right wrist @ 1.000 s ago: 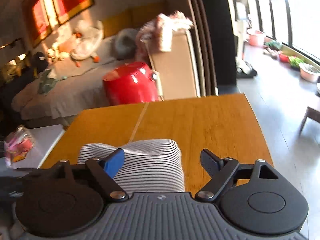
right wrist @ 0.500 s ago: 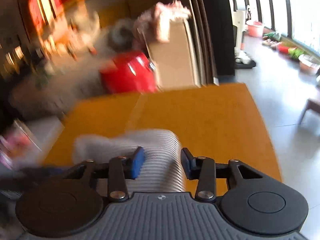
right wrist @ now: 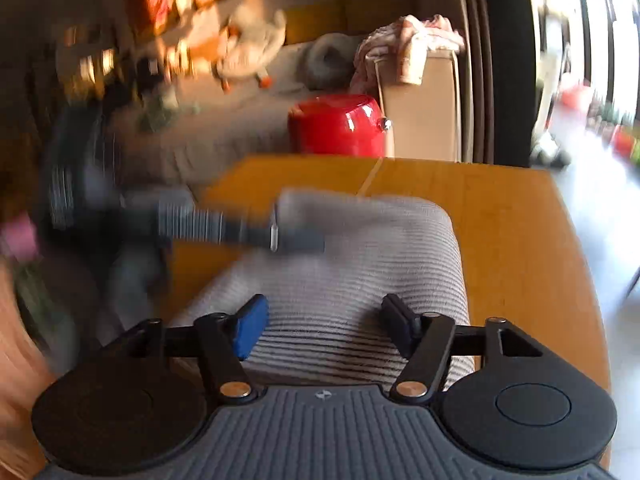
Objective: Fold clothes
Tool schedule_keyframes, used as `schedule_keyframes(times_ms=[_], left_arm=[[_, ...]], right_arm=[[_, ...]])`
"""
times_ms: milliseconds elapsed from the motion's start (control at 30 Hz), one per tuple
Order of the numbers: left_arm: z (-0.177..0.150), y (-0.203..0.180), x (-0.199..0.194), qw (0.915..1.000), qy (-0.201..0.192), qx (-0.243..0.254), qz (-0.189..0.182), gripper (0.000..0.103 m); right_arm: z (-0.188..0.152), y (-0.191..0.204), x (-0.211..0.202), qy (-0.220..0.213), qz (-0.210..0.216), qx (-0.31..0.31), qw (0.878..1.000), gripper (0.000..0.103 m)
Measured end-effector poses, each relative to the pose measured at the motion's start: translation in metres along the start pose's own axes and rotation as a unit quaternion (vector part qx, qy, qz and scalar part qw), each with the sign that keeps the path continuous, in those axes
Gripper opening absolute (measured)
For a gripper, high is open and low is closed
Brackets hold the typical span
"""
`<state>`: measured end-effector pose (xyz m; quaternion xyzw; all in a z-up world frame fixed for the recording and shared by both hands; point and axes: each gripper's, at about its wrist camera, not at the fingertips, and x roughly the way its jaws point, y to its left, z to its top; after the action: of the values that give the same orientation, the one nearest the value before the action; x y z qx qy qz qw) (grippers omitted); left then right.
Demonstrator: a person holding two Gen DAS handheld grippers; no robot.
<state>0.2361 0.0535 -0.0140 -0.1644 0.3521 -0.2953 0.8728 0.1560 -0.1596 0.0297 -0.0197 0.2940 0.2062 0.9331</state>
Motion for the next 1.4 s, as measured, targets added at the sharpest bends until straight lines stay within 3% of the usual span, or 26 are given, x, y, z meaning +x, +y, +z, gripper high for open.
schedule_keyframes(times_ms=[167,267,333,467,667,800,933,1000,1100,1333,1400], left_arm=[[0.004,-0.006,-0.012,0.9991,-0.005,-0.013,0.041,0.042],[0.0,-0.014,-0.029,0.9977,-0.015,-0.01,0.065,0.056],[-0.004,-0.02,-0.036,0.9972,-0.007,-0.005,0.074,0.056],[-0.017,-0.024,-0.031,0.997,0.027,-0.007,0.072,0.049],[-0.02,-0.026,-0.028,0.9963,0.031,-0.008,0.08,0.051],[-0.023,-0.026,-0.032,0.9959,0.03,-0.01,0.085,0.055],[-0.025,-0.025,-0.031,0.9961,0.031,-0.012,0.082,0.055],[-0.026,-0.023,-0.029,0.9964,0.03,-0.013,0.078,0.055],[-0.025,-0.014,-0.027,0.9966,0.03,-0.018,0.074,0.058],[-0.002,0.024,-0.03,0.994,-0.001,-0.025,0.106,0.058],[0.007,0.039,-0.033,0.9925,-0.011,-0.033,0.118,0.058]], right_arm=[[-0.017,0.024,0.002,0.002,-0.025,-0.04,0.999,0.073],[-0.027,0.038,0.004,0.003,-0.041,-0.064,0.997,0.076],[-0.032,0.045,0.004,0.003,-0.048,-0.075,0.996,0.077],[-0.034,0.041,0.001,0.0,-0.05,-0.07,0.996,0.078],[-0.036,0.034,-0.006,-0.002,-0.048,-0.059,0.997,0.088],[-0.034,-0.004,-0.031,-0.018,-0.027,0.026,0.999,0.1],[-0.041,-0.041,-0.032,-0.009,-0.036,0.115,0.993,0.099],[-0.048,-0.047,-0.02,0.019,-0.022,0.132,0.991,0.085],[-0.048,-0.047,-0.004,0.023,0.003,0.151,0.988,0.077],[-0.024,-0.025,0.044,0.014,0.024,0.138,0.99,0.077],[-0.014,-0.018,0.064,0.009,0.031,0.129,0.991,0.081]])
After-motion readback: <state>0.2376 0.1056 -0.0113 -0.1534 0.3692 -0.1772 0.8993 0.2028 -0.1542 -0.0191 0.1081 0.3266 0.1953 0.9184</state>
